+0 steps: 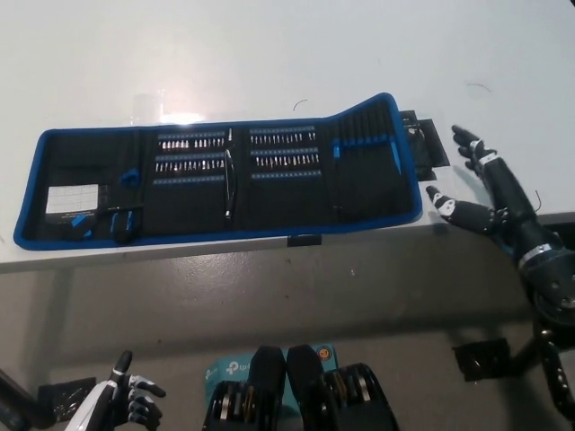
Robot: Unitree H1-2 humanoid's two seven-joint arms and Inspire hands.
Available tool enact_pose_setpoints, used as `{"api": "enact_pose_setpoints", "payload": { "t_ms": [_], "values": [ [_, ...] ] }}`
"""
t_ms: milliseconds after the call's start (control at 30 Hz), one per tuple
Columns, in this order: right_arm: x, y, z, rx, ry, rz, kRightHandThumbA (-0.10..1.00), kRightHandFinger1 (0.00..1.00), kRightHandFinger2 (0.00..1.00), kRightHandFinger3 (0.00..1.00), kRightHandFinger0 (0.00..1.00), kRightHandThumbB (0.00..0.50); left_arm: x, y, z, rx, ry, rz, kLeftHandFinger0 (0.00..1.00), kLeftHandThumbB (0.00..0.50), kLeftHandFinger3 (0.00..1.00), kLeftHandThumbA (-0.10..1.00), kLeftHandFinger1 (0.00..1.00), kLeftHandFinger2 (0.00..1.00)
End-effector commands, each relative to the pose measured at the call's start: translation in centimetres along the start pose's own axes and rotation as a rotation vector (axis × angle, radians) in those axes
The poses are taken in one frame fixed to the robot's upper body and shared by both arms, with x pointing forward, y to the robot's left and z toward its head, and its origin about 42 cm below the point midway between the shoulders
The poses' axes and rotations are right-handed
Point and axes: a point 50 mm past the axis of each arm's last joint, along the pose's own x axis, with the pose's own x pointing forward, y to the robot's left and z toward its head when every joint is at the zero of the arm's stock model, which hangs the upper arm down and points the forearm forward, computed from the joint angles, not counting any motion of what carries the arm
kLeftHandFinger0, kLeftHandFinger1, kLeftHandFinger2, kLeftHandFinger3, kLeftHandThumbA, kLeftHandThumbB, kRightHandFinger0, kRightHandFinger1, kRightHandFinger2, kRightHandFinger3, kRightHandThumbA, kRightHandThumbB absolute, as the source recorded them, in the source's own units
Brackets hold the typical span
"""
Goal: The robot uses its right hand to lift an edge of the toolkit kept in middle of the desk and make one fold in it
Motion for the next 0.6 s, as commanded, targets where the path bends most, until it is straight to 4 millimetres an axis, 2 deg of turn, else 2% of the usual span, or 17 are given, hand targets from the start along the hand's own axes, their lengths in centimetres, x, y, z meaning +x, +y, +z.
{"api": "enact_pose_setpoints", "payload": {
  "t_ms": [0,167,233,400,433,567],
  "values": [
    [1.4,0.4,1.8,0.057,-0.020,-0.054,0.59,1.00,1.00,1.00,1.00,0.396,-0.1,0.4,0.8,0.017,-0.035,-0.004,0.40,0.500,0.39,1.00,0.35,0.32],
    [2.0,2.2,1.4,0.094,0.029,-0.067,0.64,1.00,1.00,1.00,1.00,0.432,0.0,0.2,0.7,0.005,-0.039,-0.001,0.41,0.500,0.40,1.00,0.35,0.33],
    [2.1,3.4,1.3,0.107,0.045,-0.069,0.61,1.00,1.00,1.00,1.00,0.403,0.1,0.1,0.8,0.009,-0.039,-0.002,0.41,0.500,0.40,1.00,0.35,0.32],
    [2.8,6.0,1.0,0.142,0.068,-0.039,0.53,1.00,1.00,1.00,1.00,0.372,0.1,0.0,0.9,0.015,-0.044,-0.007,0.39,0.500,0.40,1.00,0.34,0.31],
    [2.8,6.3,1.1,0.150,0.069,-0.036,0.52,1.00,1.00,1.00,1.00,0.361,0.1,-0.1,0.9,0.010,-0.039,-0.008,0.41,0.500,0.40,1.00,0.34,0.31],
    [3.1,7.2,1.0,0.138,0.066,-0.036,0.57,1.00,1.00,1.00,1.00,0.386,0.1,-0.2,1.0,0.013,-0.044,-0.014,0.41,0.500,0.41,1.00,0.35,0.32]
  ]
}}
